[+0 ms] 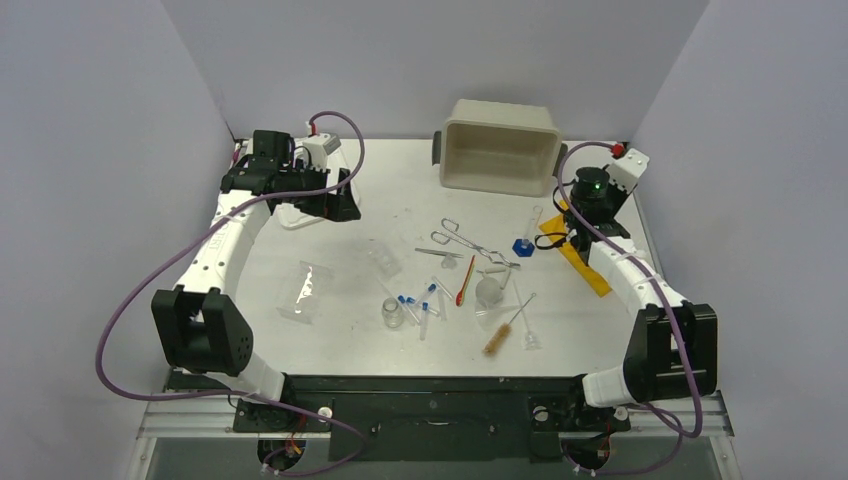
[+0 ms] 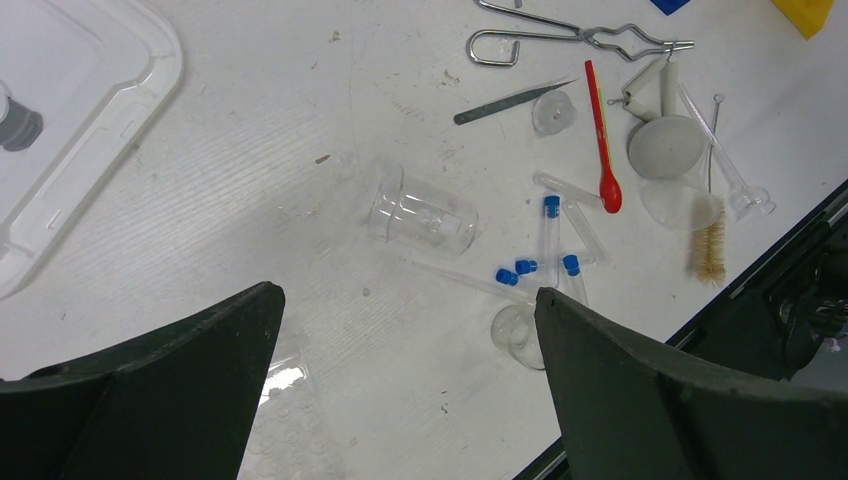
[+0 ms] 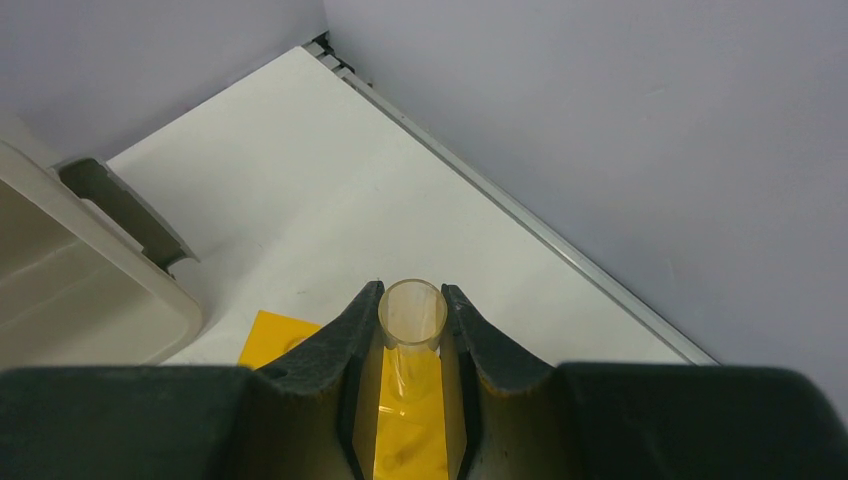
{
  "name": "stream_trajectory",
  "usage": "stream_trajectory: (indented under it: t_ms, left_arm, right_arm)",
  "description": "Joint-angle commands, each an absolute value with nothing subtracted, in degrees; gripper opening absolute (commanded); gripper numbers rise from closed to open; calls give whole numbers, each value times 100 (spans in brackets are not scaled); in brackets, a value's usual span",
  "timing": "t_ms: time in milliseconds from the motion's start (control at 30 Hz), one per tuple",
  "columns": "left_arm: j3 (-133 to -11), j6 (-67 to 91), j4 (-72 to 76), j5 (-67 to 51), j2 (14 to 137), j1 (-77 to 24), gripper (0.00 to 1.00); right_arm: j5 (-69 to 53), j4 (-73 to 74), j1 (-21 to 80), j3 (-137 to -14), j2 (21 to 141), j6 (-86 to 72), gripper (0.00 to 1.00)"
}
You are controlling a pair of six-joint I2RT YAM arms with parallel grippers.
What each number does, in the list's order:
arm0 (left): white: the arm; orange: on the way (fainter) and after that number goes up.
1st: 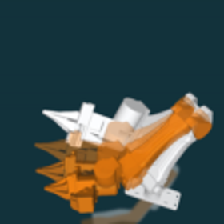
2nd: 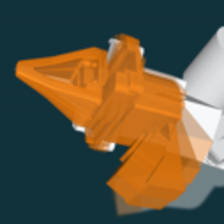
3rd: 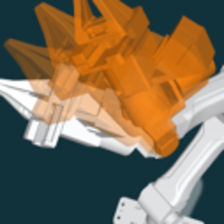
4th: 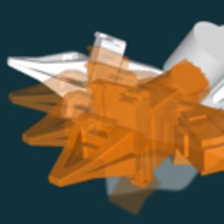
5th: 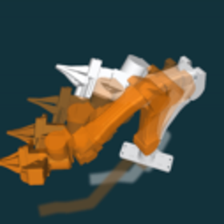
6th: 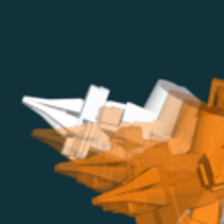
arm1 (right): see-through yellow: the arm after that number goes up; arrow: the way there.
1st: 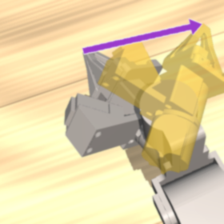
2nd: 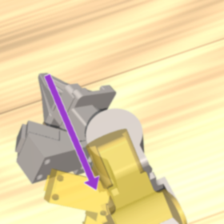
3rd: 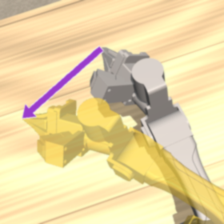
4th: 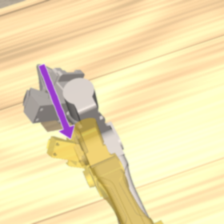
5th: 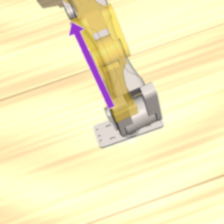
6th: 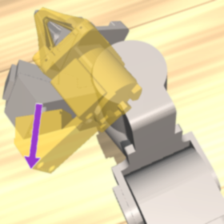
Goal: Organize the chemistry lab equipment
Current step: Insert the test tube into the slot of the test tube rack.
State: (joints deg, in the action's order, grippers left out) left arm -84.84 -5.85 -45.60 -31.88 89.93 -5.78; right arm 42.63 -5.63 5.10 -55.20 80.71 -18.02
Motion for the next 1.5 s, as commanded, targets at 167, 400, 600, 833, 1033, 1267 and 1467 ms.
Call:
stream_trajectory:
  t_ms: [167, 400, 600, 833, 1033, 1267, 1467]
  left_arm:
    - [-8303, -772, -4157, -3052, 8595, -536, 97]
    - [-8269, -956, -4129, -2926, 8491, -528, 97]
    - [-8275, -1015, -4161, -2884, 8539, -496, 97]
    - [-8258, -1031, -4142, -2880, 8558, -483, 97]
    - [-8228, -1009, -4162, -2911, 8475, -475, 97]
    - [-8566, -1157, -4615, -2839, 8405, -463, 96]
    - [-8841, -1252, -5346, -2905, 8317, -400, 97]
  right_arm:
    - [4402, -931, 560, -5181, 8364, -2030, 7]
    - [4414, -885, 569, -5156, 8461, -2332, 16]
    - [4402, -1061, 623, -4939, 8311, -2397, 34]
    - [4482, -1036, 679, -4864, 8128, -2390, 57]
    - [4497, -722, 942, -5080, 7859, -2288, 67]
    - [4695, 1103, 1339, -6116, 6813, -3209, 78]
    - [4297, 2837, 2306, -6600, 6287, -3909, 81]
